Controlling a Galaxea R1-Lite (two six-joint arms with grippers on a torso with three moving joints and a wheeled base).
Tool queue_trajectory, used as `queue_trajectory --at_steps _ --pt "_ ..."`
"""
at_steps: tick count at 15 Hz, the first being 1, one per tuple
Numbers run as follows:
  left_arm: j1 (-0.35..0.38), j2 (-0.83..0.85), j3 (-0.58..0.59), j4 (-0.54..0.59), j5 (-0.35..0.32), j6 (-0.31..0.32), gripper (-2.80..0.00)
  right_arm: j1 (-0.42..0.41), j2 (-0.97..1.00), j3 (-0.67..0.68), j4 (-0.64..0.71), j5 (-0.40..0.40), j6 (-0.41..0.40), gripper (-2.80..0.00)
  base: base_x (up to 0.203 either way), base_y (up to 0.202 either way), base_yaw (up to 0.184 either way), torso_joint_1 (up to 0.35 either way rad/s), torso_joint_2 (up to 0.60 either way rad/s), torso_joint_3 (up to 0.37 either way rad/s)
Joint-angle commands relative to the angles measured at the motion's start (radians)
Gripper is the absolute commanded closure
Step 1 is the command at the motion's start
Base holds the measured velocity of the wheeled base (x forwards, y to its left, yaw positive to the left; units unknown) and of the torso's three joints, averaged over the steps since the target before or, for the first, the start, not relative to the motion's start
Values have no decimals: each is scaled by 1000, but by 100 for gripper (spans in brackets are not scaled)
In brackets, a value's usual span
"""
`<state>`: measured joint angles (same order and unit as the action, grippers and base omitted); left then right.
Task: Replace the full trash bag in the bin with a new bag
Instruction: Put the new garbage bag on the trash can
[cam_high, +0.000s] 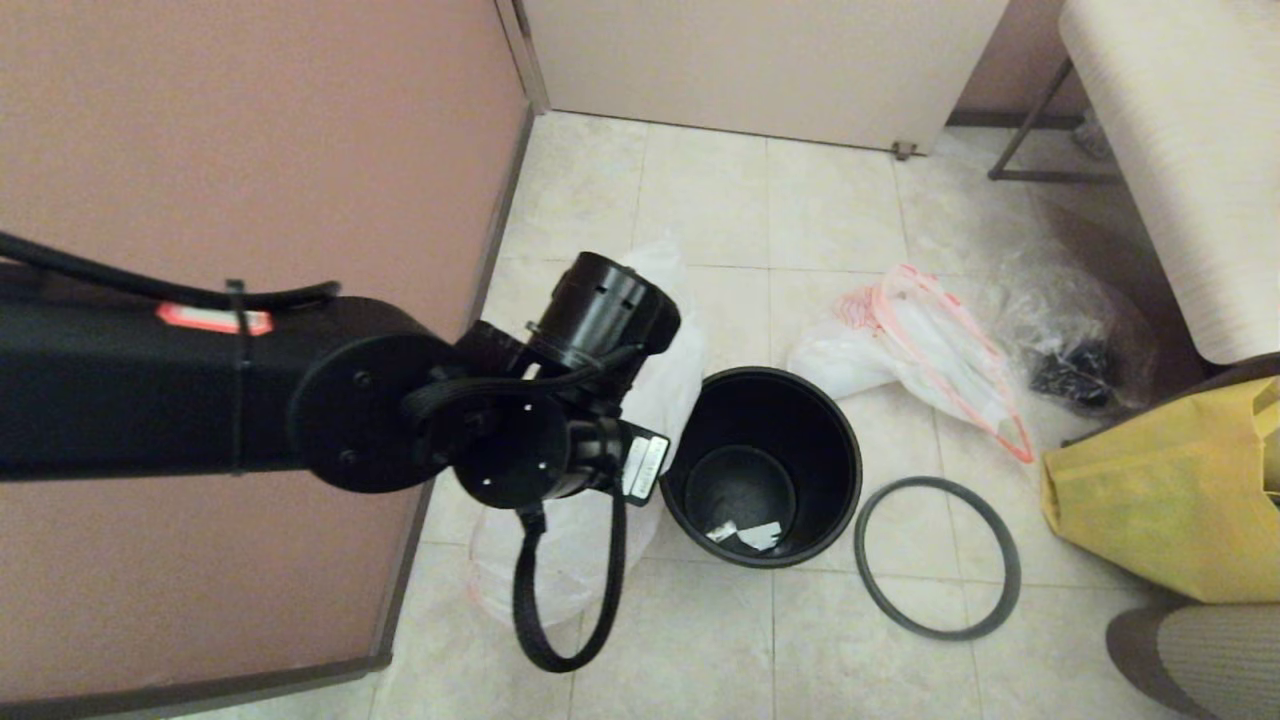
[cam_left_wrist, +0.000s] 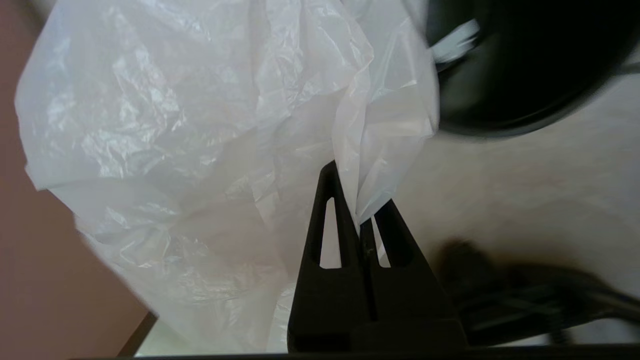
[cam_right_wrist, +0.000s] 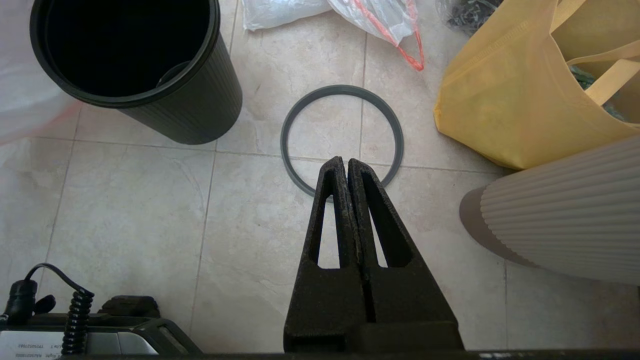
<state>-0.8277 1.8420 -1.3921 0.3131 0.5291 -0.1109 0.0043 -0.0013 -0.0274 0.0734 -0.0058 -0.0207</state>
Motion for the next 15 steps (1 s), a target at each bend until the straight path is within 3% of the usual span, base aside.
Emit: queue_trajectory --at_steps 1,6,10,11,13,15 --pt "-46 118 -89 0 0 -1 0 0 1 0 0 0 -1 0 0 0 0 0 0 0" --pt "-120 430 -410 -7 -50 9 0 0 1 0 0 0 -1 0 0 0 0 0 0 0" --pt "-116 652 -539 -32 -83 60 0 0 1 0 0 0 -1 0 0 0 0 0 0 0" --pt "-94 698 -547 -87 -92 111 0 0 1 0 0 0 -1 0 0 0 0 0 0 0" --pt "-34 790 -552 -350 -119 205 0 0 1 0 0 0 -1 0 0 0 0 0 0 0" --pt "40 867 -561 -564 -216 304 0 0 1 0 0 0 -1 0 0 0 0 0 0 0"
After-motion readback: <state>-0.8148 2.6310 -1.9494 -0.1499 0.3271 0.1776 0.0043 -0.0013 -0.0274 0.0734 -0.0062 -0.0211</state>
